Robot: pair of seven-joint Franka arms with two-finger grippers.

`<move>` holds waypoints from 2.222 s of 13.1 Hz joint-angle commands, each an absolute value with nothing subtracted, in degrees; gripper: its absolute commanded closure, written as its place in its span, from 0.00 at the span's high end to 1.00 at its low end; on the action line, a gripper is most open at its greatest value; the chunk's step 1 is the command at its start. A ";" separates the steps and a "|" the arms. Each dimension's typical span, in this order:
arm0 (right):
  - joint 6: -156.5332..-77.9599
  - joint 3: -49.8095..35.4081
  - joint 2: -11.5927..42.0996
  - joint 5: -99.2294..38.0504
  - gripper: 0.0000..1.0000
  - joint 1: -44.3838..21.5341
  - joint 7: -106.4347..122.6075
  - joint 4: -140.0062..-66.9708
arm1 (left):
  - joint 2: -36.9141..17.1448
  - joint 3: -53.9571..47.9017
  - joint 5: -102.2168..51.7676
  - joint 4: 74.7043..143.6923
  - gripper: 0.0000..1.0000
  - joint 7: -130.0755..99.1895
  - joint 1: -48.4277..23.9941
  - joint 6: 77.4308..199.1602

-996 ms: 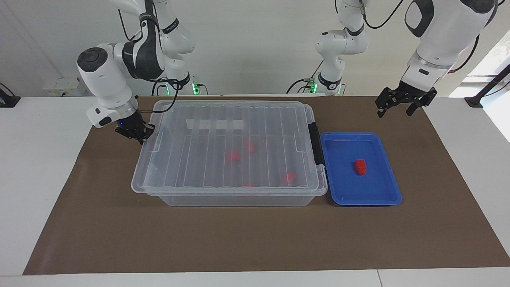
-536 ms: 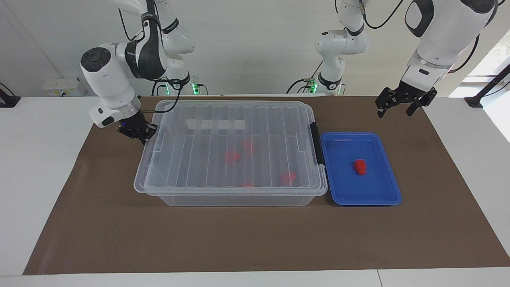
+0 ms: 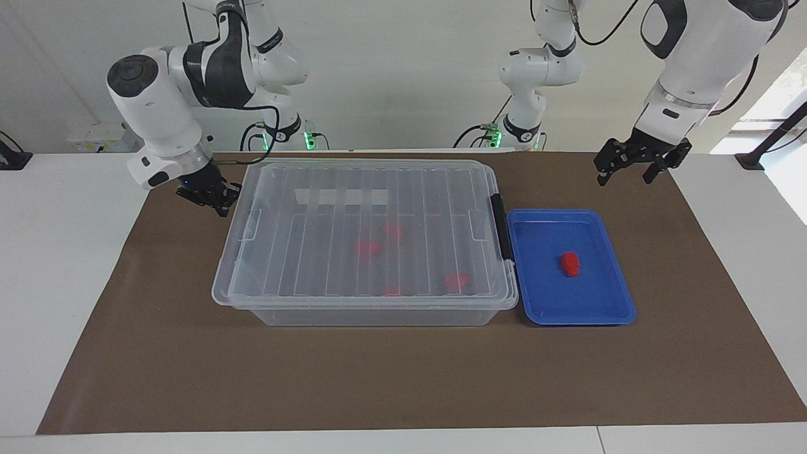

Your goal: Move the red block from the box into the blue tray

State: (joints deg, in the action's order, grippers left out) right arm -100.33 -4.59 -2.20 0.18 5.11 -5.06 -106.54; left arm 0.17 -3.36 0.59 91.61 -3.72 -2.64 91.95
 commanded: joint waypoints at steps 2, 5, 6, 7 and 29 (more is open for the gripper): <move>-86.69 -4.83 -2.02 -0.18 0.00 6.33 -5.27 -93.72 | 1.67 -3.52 0.00 92.90 1.00 -3.34 -2.02 91.49; -84.63 -4.48 -2.11 -1.14 0.38 8.00 -5.19 -92.36 | 1.67 -3.52 0.00 92.90 1.00 -3.34 -2.02 91.49; -85.07 -4.48 -2.54 -1.06 0.98 7.82 -5.36 -93.42 | 1.67 -3.52 0.00 92.90 1.00 -3.34 -2.02 91.49; -84.99 -4.40 -2.29 -0.62 1.00 7.30 -5.45 -92.64 | 1.67 -3.52 -0.09 92.90 1.00 -3.34 -2.02 91.49; -84.11 4.31 0.09 0.70 1.00 0.26 -5.54 -91.32 | 1.67 -3.52 0.00 92.90 1.00 -3.34 -2.02 91.41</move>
State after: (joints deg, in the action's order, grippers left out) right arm -85.02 3.92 -0.47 0.34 0.44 -5.05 -92.40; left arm 0.17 -3.36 0.59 91.61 -3.72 -2.64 91.95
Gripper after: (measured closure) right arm 0.000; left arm 0.000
